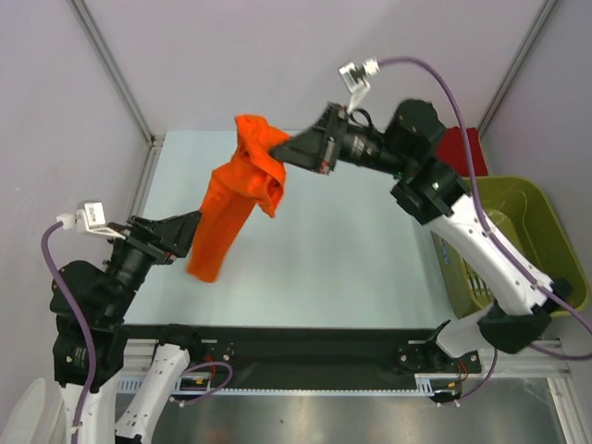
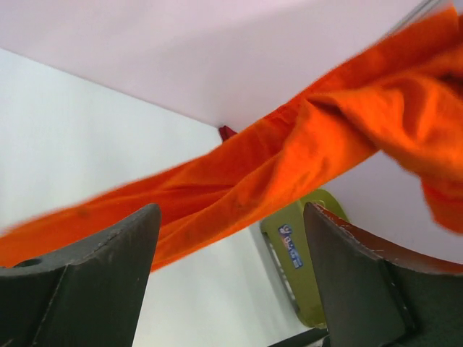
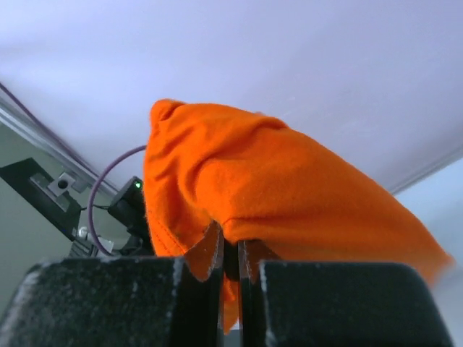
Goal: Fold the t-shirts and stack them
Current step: Move the tshirt to the center of the board, then flatten the tshirt out
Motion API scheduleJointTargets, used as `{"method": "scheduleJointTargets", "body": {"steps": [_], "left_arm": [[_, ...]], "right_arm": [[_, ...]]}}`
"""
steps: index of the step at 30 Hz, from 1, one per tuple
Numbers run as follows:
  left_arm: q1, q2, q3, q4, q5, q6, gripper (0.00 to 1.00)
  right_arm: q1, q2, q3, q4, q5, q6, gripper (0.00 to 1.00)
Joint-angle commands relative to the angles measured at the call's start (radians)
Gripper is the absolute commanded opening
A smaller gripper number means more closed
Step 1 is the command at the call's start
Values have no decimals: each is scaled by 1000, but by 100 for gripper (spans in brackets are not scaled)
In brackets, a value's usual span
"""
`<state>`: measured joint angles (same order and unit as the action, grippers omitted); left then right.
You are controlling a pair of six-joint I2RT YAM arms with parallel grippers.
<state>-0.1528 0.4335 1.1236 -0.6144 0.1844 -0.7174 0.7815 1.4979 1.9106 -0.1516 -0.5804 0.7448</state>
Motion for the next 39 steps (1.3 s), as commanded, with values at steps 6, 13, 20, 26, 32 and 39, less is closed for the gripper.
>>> {"method": "scheduleJointTargets", "body": {"steps": [6, 13, 20, 26, 32, 39], "left_arm": [[10, 88, 19, -122, 27, 58, 82], [10, 220, -224, -18, 231, -137, 84], [10, 335, -340, 7, 158, -173, 80], [-13, 387, -349, -48, 29, -133, 63], [-96, 424, -364, -77, 18, -25, 64], [-254, 666, -292, 6, -14, 50, 70]], "right_arm": [[-388, -379, -741, -385, -94, 4, 31], [-599, -369, -912, -875, 278, -421, 64], [-371, -383, -979, -594, 227, -265, 70], [-228, -93, -834, -552, 443, -205, 68], [-226, 10, -800, -488, 539, -186, 70], [-289, 91, -821, -362, 386, -165, 70]]}}
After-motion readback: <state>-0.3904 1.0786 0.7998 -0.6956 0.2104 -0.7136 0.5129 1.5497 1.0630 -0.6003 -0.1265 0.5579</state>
